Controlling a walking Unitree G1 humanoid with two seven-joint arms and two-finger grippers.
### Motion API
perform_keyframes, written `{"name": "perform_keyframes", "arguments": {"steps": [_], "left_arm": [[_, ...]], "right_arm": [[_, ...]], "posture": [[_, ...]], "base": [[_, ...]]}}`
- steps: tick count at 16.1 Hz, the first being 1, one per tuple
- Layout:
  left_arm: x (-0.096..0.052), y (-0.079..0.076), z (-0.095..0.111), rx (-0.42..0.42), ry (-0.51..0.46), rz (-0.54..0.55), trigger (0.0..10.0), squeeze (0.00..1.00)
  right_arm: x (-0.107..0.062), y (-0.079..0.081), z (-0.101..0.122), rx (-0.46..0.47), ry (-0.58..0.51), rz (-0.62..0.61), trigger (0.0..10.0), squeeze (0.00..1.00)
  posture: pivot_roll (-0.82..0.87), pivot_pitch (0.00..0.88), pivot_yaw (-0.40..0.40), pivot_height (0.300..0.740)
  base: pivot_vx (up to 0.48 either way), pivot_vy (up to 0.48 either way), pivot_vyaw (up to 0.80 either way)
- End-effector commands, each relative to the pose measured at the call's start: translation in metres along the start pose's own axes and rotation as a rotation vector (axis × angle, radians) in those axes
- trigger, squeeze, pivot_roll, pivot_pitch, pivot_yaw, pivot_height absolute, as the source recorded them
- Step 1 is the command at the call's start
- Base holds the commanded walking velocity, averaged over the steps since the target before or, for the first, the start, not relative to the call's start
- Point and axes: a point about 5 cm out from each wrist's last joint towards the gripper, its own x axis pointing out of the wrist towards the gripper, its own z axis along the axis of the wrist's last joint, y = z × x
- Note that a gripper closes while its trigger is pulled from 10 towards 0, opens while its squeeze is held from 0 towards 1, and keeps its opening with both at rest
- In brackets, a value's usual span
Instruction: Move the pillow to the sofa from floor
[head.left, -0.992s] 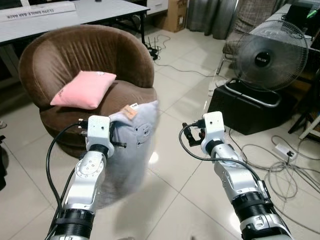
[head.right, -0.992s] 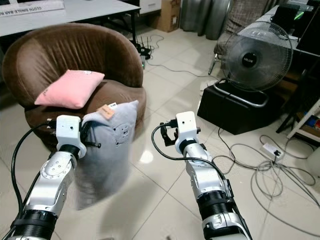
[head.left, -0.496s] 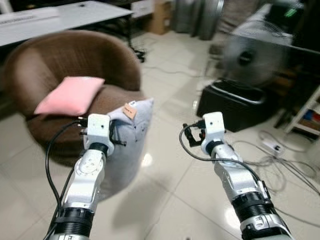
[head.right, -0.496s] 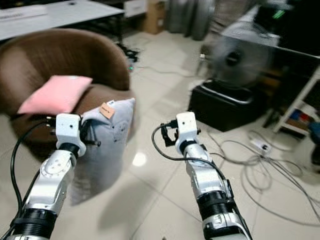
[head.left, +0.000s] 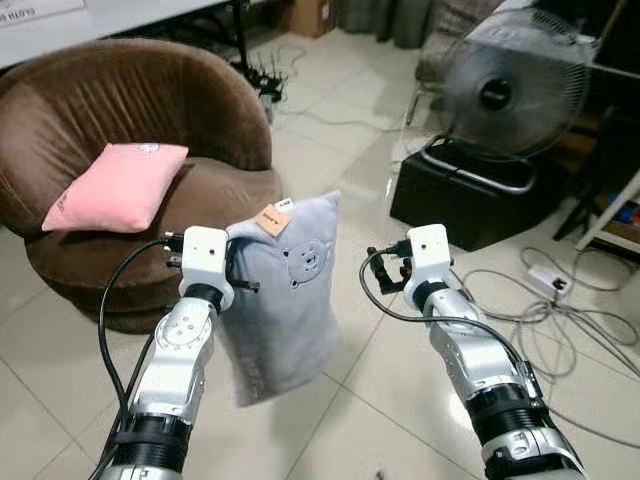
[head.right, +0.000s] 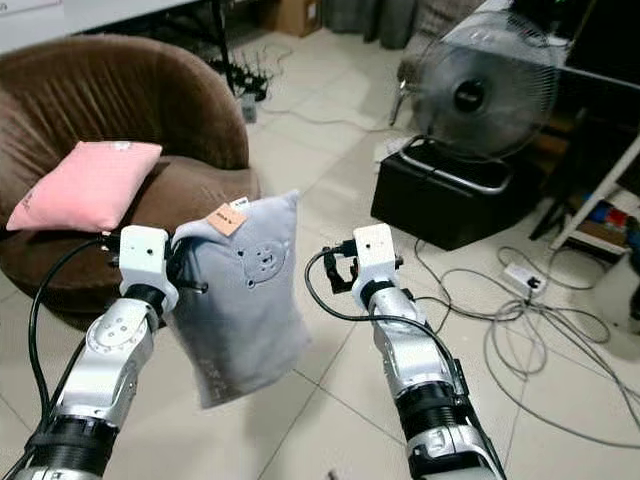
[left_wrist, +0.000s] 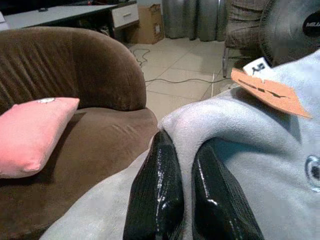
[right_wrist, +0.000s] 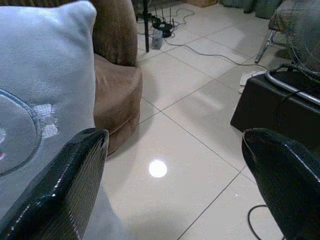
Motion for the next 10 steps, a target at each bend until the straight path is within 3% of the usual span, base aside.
{"name": "perform_keyframes", "arguments": {"steps": [1, 5, 10], "left_arm": [[0.0038, 0.0018, 0.0156, 0.007, -0.076, 0.002, 10.0, 0.0], [0.0033, 0.0018, 0.0168, 0.01, -0.084, 0.0, 10.0, 0.0], [0.0046, 0.0026, 0.0185, 0.034, -0.088, -0.027, 10.0, 0.0]], "right_arm": [[0.0014, 0.0025, 0.0028, -0.006, -0.009, 0.012, 10.0, 0.0], [0.001, 0.0022, 0.0027, -0.004, -0.01, 0.011, 10.0, 0.0], [0.0013, 0.0018, 0.0009, 0.024, -0.011, -0.017, 10.0, 0.0]], "posture": [[0.07, 0.0, 0.004, 0.74], [0.08, 0.0, 0.003, 0.74], [0.07, 0.0, 0.029, 0.74]], "base": [[0.442, 0.0, 0.66], [0.478, 0.0, 0.8], [0.48, 0.0, 0.0]]}}
